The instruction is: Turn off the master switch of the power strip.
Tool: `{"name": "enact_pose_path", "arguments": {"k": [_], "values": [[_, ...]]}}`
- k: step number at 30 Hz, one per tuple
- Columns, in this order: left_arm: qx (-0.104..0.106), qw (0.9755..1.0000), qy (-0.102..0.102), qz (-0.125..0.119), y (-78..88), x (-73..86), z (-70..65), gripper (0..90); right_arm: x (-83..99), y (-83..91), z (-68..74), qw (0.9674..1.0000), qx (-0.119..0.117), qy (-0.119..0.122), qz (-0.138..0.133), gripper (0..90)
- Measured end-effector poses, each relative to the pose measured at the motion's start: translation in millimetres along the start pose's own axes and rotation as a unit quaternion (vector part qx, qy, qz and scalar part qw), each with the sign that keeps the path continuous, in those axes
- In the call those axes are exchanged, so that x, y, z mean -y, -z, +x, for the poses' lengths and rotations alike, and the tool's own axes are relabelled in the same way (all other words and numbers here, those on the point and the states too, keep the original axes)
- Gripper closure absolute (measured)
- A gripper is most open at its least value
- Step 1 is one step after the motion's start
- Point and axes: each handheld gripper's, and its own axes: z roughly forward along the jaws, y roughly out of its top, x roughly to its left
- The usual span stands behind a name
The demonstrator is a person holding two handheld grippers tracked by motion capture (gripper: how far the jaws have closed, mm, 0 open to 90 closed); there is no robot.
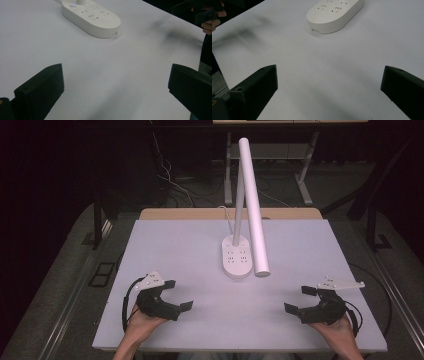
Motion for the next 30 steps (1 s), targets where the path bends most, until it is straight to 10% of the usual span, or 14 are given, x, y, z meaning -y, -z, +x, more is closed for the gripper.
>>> {"name": "enact_pose_path", "arguments": {"k": [30], "values": [[0.003, 0.9996, -0.004, 0.026, -7.5, -47.2, 18.2, 0.0, -0.6, -1.8, -0.4, 1.0000, 0.003, 0.006, 0.002, 0.2]]}}
